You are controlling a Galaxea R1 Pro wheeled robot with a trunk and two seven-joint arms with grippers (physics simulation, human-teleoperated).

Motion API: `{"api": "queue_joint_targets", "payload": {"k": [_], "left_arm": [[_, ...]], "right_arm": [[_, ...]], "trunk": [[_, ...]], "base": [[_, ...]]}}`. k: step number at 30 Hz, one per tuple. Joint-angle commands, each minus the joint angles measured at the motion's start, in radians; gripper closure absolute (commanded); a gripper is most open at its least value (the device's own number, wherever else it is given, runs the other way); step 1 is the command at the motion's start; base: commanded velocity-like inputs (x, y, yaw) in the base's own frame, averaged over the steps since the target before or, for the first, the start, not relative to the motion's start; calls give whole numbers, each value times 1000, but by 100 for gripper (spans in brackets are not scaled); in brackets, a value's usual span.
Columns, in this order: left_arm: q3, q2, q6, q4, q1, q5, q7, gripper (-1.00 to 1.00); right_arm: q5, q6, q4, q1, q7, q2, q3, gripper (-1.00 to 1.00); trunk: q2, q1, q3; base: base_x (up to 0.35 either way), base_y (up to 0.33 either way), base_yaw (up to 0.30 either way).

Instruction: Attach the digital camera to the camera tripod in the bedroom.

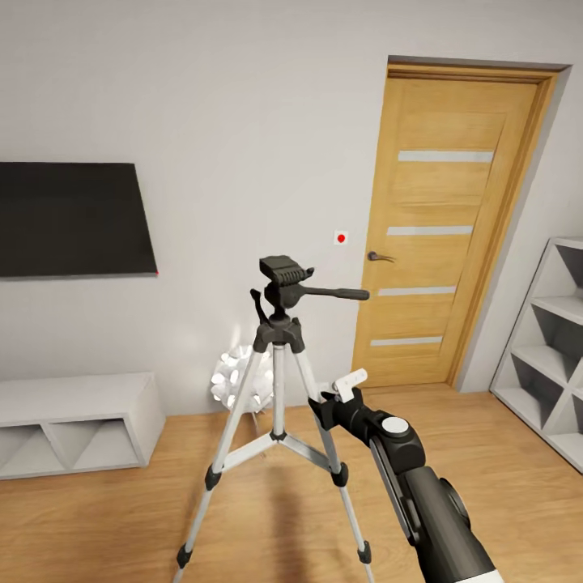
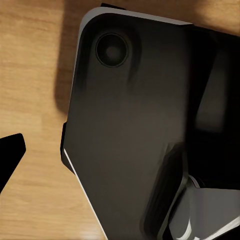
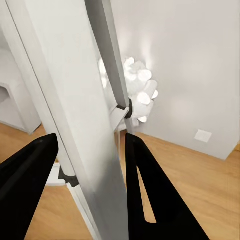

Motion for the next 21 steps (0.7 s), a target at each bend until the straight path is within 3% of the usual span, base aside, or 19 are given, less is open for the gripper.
{"api": "queue_joint_targets", "payload": {"k": [1,5,21], "left_arm": [[0,0,-1,-2,1,6,0,-100],[0,0,-1,-2,1,6,0,-100],[1,-1,-1,-2,1,6,1,-100]], "right_arm": [[5,3,-1,-1,11,2,5,100],[3,1,2,-1,14,5,23,100],[6,0,1,-1,10,3,26,100]], "trunk": [[-1,0,-1],[-1,0,-1],[-1,0,-1]], "base": [[1,0,0],[0,0,0],[-3,3,0]]}}
